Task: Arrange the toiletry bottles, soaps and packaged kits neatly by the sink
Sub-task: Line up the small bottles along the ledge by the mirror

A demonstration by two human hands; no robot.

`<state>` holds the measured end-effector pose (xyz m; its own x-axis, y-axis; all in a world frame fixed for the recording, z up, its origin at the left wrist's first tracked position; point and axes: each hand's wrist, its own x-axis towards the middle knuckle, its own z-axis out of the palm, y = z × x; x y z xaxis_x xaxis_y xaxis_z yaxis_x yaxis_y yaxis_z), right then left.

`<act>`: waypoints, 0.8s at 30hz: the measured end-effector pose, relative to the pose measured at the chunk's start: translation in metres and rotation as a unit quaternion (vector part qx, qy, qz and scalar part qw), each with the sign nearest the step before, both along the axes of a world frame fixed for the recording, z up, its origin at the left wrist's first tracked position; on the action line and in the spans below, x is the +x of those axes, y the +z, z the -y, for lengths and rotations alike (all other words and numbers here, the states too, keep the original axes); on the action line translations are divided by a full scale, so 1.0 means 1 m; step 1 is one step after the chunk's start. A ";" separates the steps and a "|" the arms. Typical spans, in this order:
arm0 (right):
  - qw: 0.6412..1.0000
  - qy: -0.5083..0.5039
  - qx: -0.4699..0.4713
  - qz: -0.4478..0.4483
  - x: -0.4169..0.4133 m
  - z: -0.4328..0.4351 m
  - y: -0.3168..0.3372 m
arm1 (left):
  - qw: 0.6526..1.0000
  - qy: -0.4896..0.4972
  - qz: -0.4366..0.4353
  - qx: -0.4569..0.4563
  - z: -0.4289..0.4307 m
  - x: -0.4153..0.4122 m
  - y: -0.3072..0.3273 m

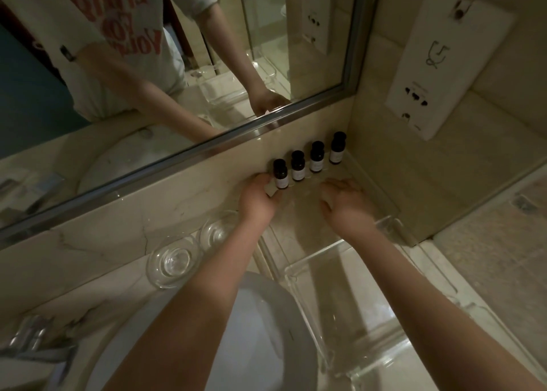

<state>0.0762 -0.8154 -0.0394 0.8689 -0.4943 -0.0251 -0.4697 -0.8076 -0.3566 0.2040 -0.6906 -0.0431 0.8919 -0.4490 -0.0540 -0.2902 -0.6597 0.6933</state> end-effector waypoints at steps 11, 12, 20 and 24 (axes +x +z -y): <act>0.998 0.049 0.003 0.047 -0.015 -0.084 0.053 | 0.987 -0.060 0.068 0.135 -0.107 -0.038 0.067; 0.997 0.061 0.005 0.047 -0.018 -0.097 0.058 | 0.984 -0.061 0.077 0.147 -0.122 -0.044 0.074; 0.982 0.178 0.041 0.058 -0.032 -0.230 0.079 | 0.979 0.007 0.096 0.182 -0.275 -0.088 0.097; 0.965 0.238 0.099 0.037 -0.033 -0.309 0.077 | 0.980 0.063 0.064 0.180 -0.364 -0.112 0.092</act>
